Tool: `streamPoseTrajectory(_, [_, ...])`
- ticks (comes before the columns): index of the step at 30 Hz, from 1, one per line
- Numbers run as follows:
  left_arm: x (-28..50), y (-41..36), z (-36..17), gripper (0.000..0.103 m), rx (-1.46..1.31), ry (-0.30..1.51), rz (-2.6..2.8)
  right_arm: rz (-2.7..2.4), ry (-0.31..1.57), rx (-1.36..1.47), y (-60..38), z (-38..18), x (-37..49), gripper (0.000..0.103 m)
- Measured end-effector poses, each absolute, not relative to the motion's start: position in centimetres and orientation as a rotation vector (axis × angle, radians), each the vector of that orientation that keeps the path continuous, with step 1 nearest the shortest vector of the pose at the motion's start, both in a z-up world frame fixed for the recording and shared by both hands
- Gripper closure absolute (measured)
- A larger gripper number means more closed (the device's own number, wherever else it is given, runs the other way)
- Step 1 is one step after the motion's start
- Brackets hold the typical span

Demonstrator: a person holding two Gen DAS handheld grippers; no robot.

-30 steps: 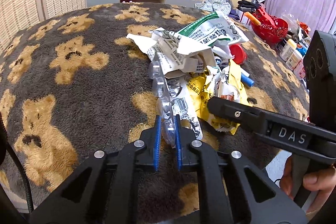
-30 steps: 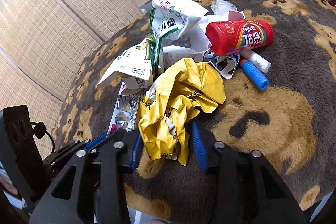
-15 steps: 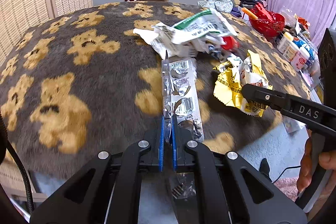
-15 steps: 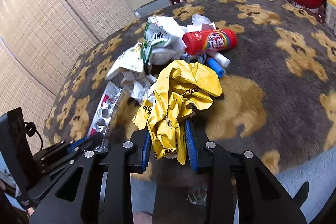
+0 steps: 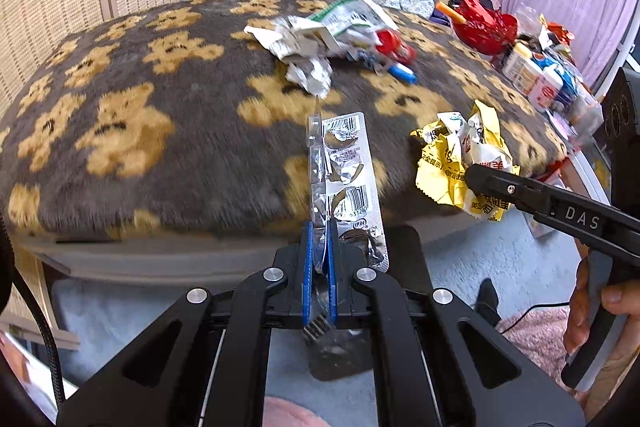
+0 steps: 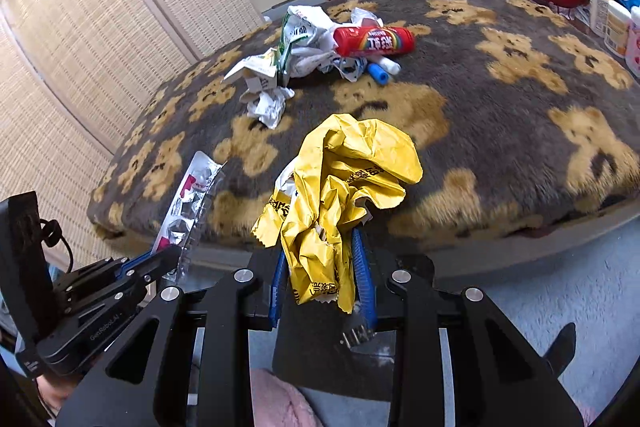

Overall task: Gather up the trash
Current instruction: 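Lower both held items over the bin and open both tools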

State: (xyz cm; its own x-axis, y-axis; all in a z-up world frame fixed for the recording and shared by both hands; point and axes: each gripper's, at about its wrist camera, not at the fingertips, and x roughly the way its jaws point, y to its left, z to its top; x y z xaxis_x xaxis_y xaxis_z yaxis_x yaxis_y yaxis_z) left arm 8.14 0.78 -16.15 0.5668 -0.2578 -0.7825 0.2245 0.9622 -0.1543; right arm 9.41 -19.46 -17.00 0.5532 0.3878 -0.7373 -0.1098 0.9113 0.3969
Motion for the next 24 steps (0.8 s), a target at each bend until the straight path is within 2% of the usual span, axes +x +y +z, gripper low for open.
streamPoseTrajectory(12, [3.5, -1.2, -18.9, 0.098, -0.041, 0.976, -0.303, 0.274, 1.001, 0.264, -20.2, -20.8, 4.3, 0.072])
streamPoseTrajectory(24, [2.5, -3.0, -26.3, 0.098, -0.031, 1.131, -0.312, 0.263, 1.163, 0.239, -19.6, -27.0, 4.1, 0.072])
